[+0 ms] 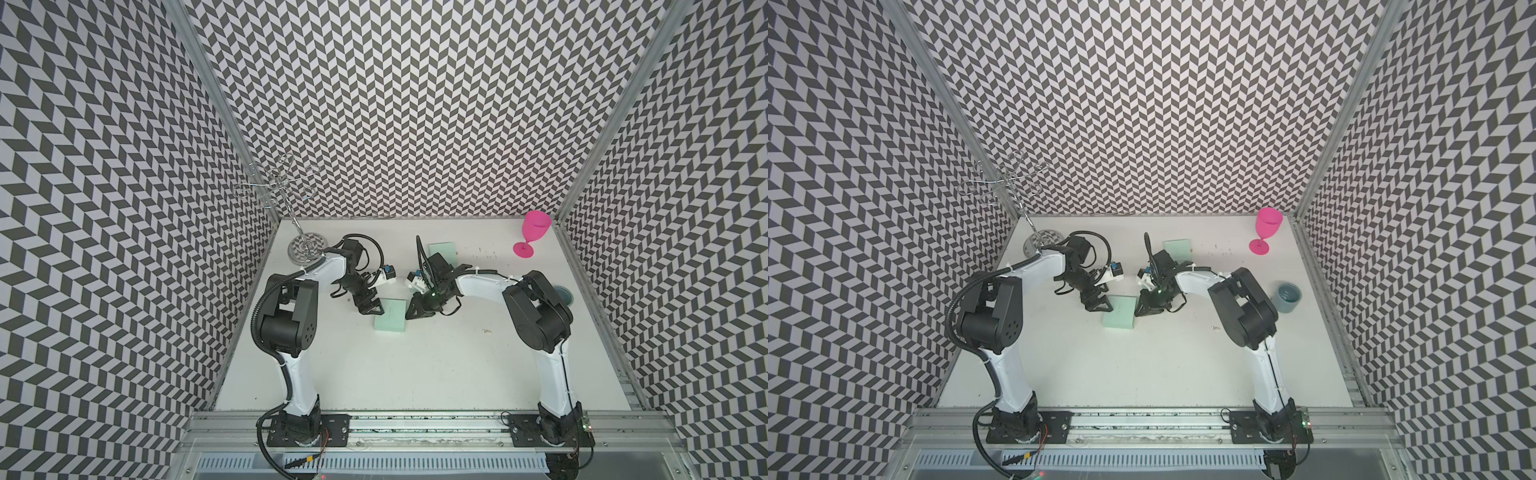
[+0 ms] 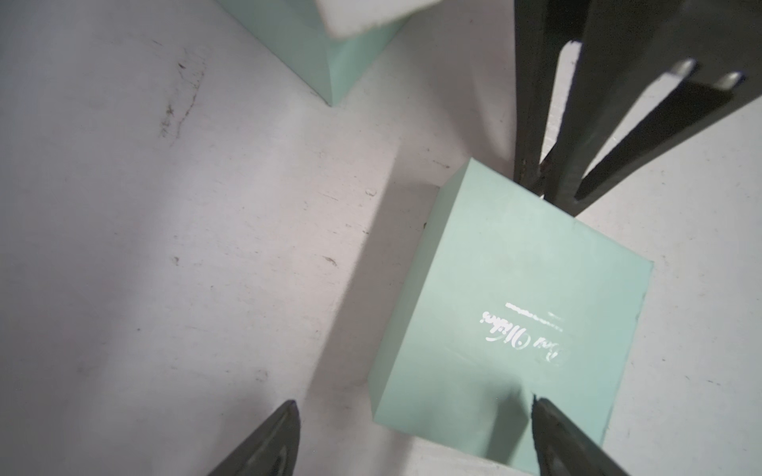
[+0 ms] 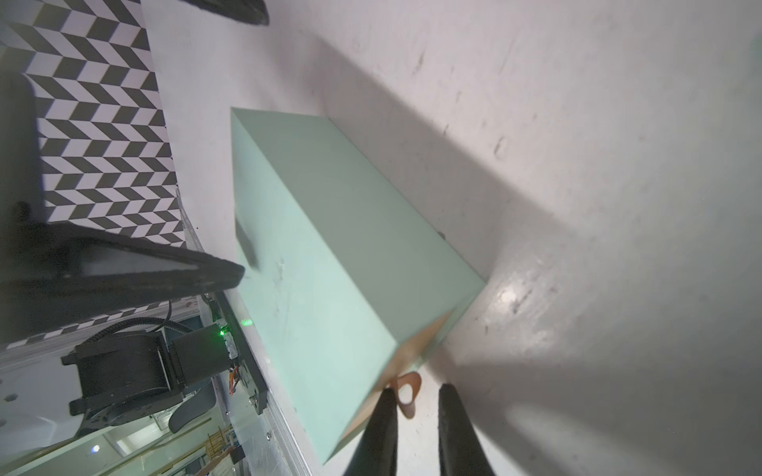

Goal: Place the earrings into the drawer-style jewelry box
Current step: Open the drawer in the jewelry box.

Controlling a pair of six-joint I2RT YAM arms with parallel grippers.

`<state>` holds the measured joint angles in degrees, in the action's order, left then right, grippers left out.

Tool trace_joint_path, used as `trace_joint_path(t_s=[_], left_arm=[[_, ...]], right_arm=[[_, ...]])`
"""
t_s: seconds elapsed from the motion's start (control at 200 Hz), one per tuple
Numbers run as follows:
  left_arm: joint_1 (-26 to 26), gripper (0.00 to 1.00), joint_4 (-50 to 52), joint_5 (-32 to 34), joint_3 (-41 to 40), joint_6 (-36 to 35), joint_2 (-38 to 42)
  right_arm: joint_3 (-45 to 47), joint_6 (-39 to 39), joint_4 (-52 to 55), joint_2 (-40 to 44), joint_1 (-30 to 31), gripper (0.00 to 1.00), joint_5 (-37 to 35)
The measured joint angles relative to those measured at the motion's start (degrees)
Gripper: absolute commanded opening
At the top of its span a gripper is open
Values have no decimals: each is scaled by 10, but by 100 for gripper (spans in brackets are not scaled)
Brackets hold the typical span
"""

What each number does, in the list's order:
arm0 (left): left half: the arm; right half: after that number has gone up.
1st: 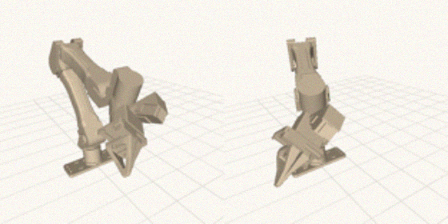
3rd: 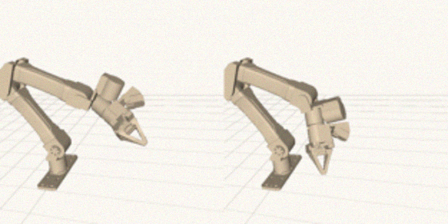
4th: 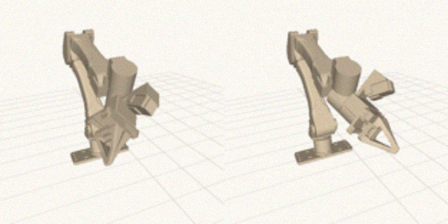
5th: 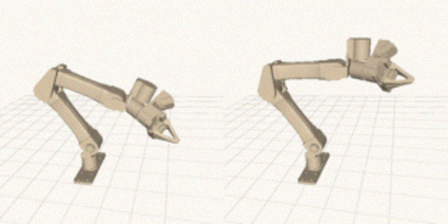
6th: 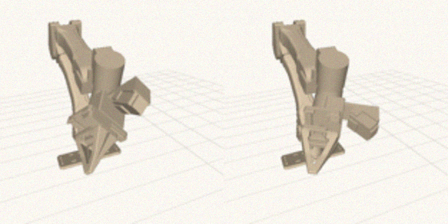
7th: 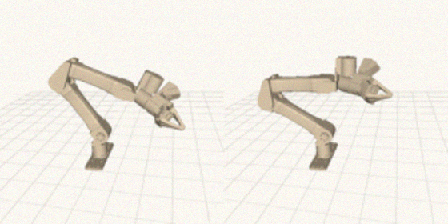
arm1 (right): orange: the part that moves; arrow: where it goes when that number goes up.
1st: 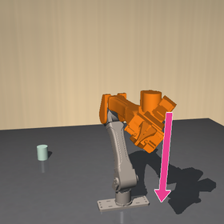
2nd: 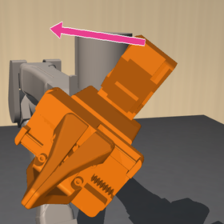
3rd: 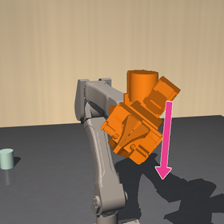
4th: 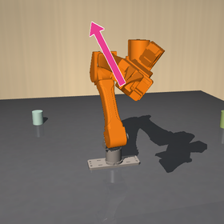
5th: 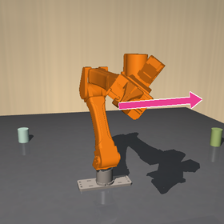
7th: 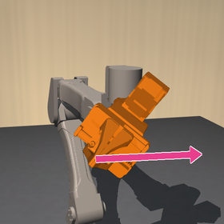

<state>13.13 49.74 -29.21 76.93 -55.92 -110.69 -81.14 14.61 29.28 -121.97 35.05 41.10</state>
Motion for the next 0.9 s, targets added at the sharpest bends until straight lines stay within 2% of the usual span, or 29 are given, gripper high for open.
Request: trace_joint_path(t_s=[0.15,0.521,0.896], left_arm=[[0,89,0,0,0,0,0],[3,88,0,0,0,0,-1],[4,88,-2,-3,-4,0,-5]], right_arm=[[0,1,-8,0,0,17,5],[0,0,-23,0,0,1,14],[0,-11,-18,0,-1,0,5]])
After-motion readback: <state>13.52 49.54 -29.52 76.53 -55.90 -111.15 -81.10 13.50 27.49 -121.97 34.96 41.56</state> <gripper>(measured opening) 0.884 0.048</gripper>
